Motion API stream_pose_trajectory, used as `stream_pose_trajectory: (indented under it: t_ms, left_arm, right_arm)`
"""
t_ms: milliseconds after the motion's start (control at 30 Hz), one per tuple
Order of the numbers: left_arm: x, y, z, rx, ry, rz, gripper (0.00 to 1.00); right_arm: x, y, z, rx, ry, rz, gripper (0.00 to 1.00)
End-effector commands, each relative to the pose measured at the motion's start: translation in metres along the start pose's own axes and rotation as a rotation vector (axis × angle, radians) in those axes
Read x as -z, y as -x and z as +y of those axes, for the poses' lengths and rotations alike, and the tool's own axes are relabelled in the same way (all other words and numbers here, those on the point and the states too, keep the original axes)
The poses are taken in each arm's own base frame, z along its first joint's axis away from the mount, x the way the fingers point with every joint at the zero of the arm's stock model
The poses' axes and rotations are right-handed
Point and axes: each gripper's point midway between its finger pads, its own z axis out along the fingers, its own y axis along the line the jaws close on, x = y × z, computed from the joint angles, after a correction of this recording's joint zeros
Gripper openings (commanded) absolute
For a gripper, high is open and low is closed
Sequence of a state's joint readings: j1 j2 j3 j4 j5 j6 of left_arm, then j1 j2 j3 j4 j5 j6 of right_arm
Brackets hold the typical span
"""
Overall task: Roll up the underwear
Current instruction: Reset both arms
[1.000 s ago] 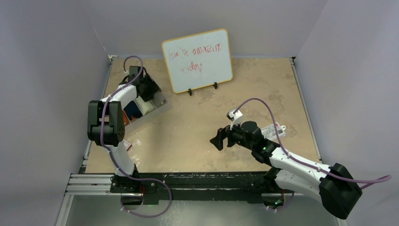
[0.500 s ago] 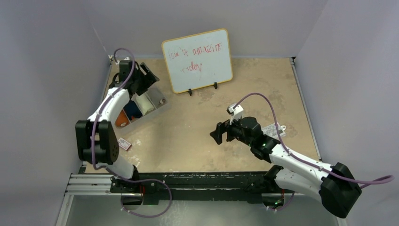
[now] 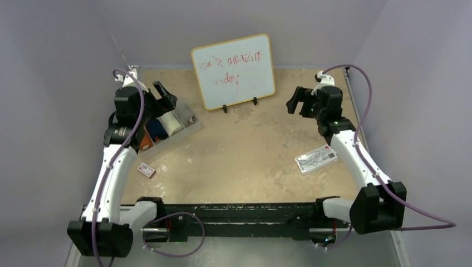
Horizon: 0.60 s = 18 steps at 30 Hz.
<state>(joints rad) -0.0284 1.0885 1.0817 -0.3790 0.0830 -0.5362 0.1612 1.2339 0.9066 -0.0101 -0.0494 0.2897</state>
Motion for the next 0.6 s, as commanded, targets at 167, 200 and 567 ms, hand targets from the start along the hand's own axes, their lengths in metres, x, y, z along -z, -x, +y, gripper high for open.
stream_pose_trajectory:
  t_ms: [167, 200, 567]
  left_arm:
    - [0.067, -0.028, 0.045, -0.085, 0.174, -0.012, 0.94]
    - [0.070, -0.029, 0.045, -0.081, 0.169, -0.022, 0.96]
    - [0.071, -0.034, 0.034, -0.092, 0.107, 0.004, 1.00]
  right_arm:
    - [0.046, 0.042, 0.028, -0.068, 0.095, -0.121, 0.99]
    - [0.048, 0.038, 0.023, -0.065, 0.084, -0.144, 0.99]
    - [0.046, 0.030, 0.004, 0.006, -0.005, -0.124, 0.99]
